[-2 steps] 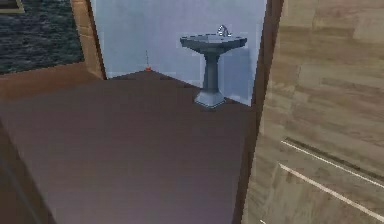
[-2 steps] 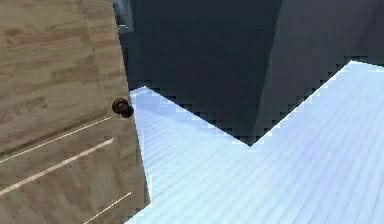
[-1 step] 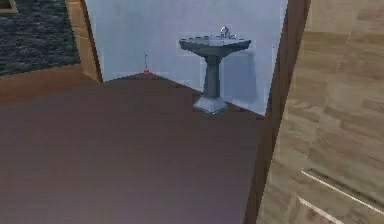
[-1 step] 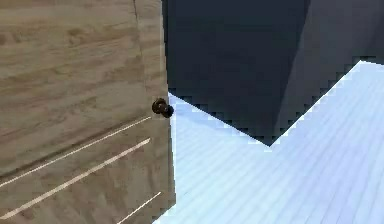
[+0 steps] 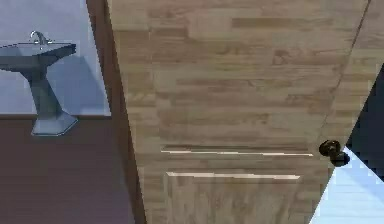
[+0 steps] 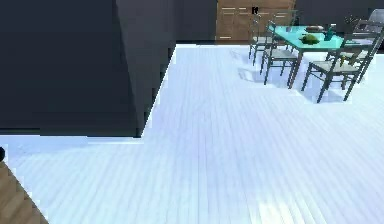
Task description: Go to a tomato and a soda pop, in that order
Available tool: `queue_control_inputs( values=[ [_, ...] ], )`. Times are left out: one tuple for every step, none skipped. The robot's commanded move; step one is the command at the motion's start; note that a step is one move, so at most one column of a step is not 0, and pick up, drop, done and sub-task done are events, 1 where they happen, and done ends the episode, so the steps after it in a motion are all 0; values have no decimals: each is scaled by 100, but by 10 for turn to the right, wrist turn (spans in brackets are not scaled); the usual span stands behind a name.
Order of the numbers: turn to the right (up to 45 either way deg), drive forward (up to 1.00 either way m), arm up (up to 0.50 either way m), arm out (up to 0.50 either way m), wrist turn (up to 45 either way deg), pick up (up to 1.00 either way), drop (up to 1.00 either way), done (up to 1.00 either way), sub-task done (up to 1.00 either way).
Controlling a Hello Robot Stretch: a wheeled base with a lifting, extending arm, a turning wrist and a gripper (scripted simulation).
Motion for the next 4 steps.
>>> queue_control_inputs(
  values=[
    [450, 0, 0, 0, 0, 0, 0, 0, 0],
    [0, 20, 0, 0, 0, 0, 0, 0, 0],
    [-450, 0, 0, 0, 0, 0, 0, 0, 0],
    [-450, 0, 0, 0, 0, 0, 0, 0, 0]
  ],
)
